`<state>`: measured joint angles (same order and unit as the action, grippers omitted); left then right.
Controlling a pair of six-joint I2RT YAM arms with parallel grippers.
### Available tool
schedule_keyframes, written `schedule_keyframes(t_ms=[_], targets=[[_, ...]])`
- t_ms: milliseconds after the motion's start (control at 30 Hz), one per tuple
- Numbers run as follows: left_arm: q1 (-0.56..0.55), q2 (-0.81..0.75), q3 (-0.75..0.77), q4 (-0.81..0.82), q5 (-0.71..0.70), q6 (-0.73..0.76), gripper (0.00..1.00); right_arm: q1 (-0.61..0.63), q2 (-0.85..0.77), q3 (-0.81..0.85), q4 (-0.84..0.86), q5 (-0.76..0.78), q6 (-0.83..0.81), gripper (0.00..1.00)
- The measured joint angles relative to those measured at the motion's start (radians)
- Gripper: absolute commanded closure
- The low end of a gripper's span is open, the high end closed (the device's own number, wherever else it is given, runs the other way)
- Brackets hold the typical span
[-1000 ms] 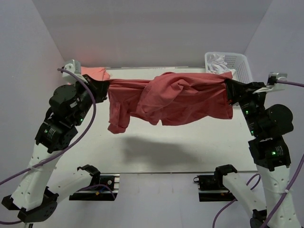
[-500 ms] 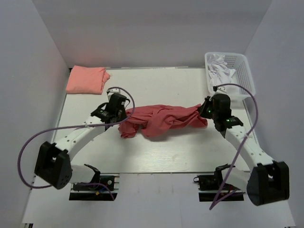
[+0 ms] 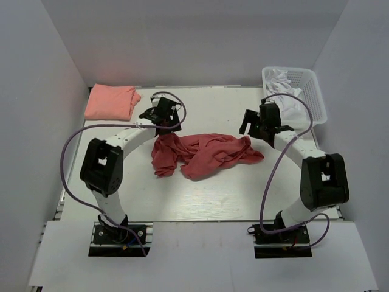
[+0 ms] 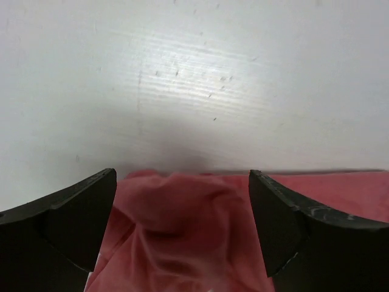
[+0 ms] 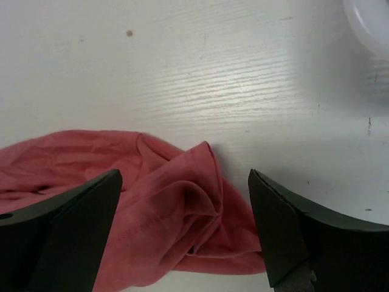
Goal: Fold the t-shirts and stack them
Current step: Flatten out the tshirt
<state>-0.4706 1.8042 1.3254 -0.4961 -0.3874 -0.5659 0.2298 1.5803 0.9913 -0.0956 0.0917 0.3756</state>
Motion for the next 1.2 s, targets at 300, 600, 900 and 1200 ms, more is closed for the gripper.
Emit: schedule_keyframes(t_ms=[300,600,900,1200], targets=[[0.001,-0.395,-0.267,-0.005,0.013,-0.049,0.0,0.041,-0.354,-0.08,-0.022,-0.094,-0.012,0.1],[-0.011,-0.683,-0.716,0.089,0.138,-0.184,0.0,0.281,-0.452,-0.245,-0.012,-0.325,0.041,0.1],[-0.013,-0.809,-0.956,0.275,0.263,-0.225,0.0,0.6,-0.096,-0.021,-0.089,-0.299,-0.051,0.1],[-0.014,-0.616,-0.898,0.407,0.252,-0.226,0.3,0.724,0.026,0.142,-0.144,-0.152,-0.149,0.1]])
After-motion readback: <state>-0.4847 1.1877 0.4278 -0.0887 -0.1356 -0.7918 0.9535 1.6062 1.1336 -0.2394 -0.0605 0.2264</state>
